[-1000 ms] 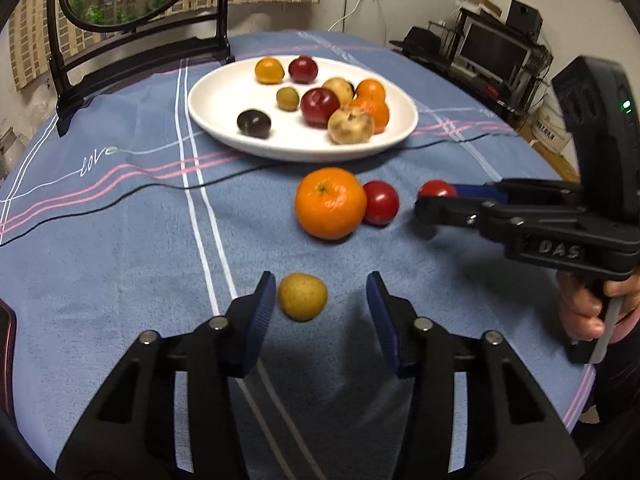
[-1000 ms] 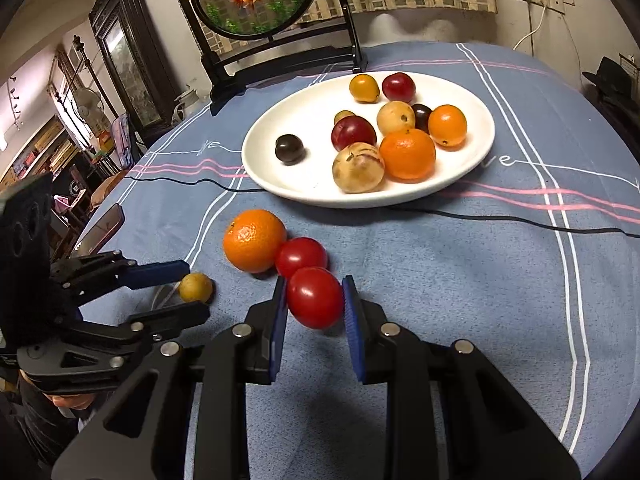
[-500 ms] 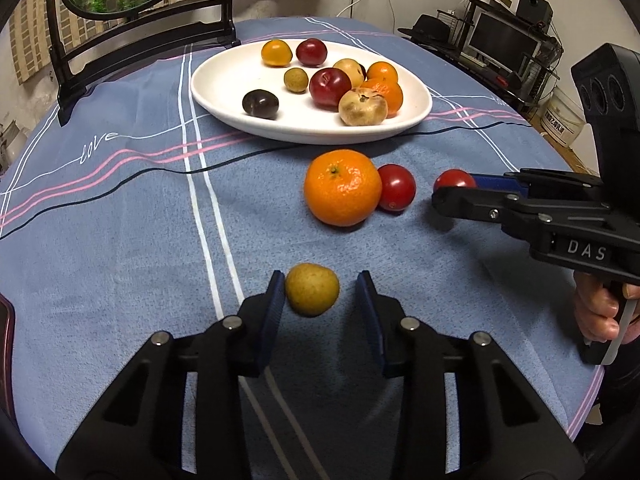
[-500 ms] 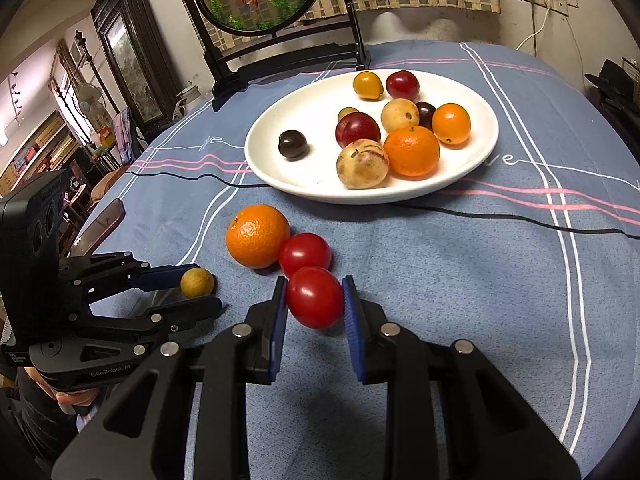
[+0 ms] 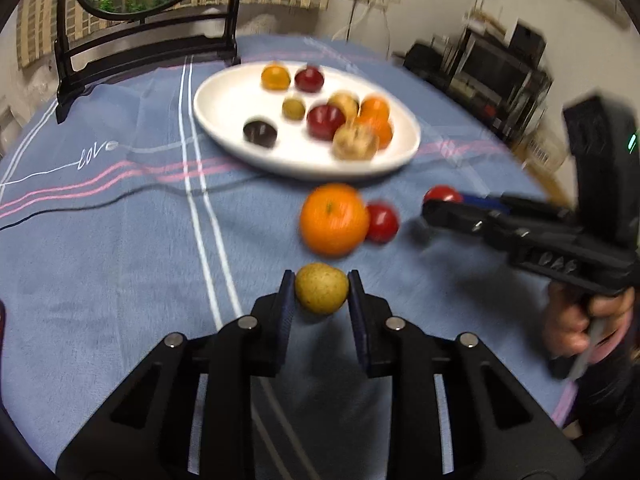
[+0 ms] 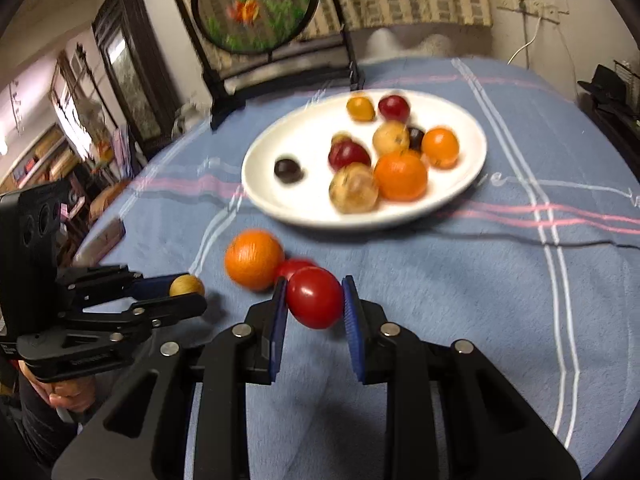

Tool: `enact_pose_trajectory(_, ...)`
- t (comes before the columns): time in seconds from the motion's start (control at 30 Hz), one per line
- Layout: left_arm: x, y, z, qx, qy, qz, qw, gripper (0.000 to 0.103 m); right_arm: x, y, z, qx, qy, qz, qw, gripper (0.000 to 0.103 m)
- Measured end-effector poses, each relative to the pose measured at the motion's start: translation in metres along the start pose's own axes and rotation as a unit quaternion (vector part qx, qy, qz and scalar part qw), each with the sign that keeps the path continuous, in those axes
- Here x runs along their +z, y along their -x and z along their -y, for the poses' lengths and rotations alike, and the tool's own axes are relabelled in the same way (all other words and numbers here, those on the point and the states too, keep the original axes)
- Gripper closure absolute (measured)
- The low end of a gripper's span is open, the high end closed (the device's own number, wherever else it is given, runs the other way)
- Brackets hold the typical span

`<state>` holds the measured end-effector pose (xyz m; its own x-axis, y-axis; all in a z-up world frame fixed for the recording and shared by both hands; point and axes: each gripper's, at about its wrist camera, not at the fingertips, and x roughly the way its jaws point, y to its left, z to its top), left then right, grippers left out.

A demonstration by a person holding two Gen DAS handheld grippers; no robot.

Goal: Organize fruits
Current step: 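Carry tomato and yellow fruit onto the white plate and open both tools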

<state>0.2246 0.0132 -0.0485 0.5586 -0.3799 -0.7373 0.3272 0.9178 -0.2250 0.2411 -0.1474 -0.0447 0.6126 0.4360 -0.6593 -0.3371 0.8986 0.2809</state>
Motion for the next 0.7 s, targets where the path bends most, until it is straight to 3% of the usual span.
enact_pose_trajectory(0.1, 0.027, 0.002, -0.003, -0.002, 0.020, 0.027, 0.9994, 0.076, 0.019, -0.002, 0.005, -0.011, -0.006, 0.038, 0.999, 0.076)
enact_pose_trajectory(0.23, 0.071, -0.010, -0.009, 0.032, 0.038, 0.063, 0.9968, 0.076, 0.052, -0.019, 0.016, -0.051, -0.019, 0.077, 0.996, 0.076)
enact_pose_trajectory(0.4, 0.107, -0.044, -0.017, 0.040, 0.060, 0.055, 0.9959, 0.076, 0.081, -0.044, 0.028, -0.081, -0.011, 0.096, 0.992, 0.076)
enact_pose_trajectory(0.53, 0.121, -0.066, -0.022, 0.055, 0.073, 0.044, 0.9948, 0.075, 0.091, -0.061, 0.038, -0.078, -0.023, 0.092, 0.992, 0.075)
enact_pose_trajectory(0.57, 0.120, -0.066, -0.024, 0.063, 0.080, 0.042, 0.9939, 0.063, 0.092, -0.063, 0.040, -0.081, -0.024, 0.091, 0.992, 0.067)
enact_pose_trajectory(0.6, 0.120, -0.065, -0.026, 0.066, 0.086, 0.041, 0.9933, 0.033, 0.092, -0.062, 0.041, -0.089, -0.023, 0.091, 0.992, 0.058)
enact_pose_trajectory(0.63, 0.117, -0.057, -0.028, 0.065, 0.094, 0.049, 0.9922, 0.022, 0.091, -0.056, 0.040, -0.096, -0.025, 0.098, 0.990, 0.049)
enact_pose_trajectory(0.7, 0.112, -0.033, -0.028, 0.064, 0.103, 0.081, 0.9893, 0.016, 0.089, -0.043, 0.036, -0.081, -0.019, 0.112, 0.990, 0.049)
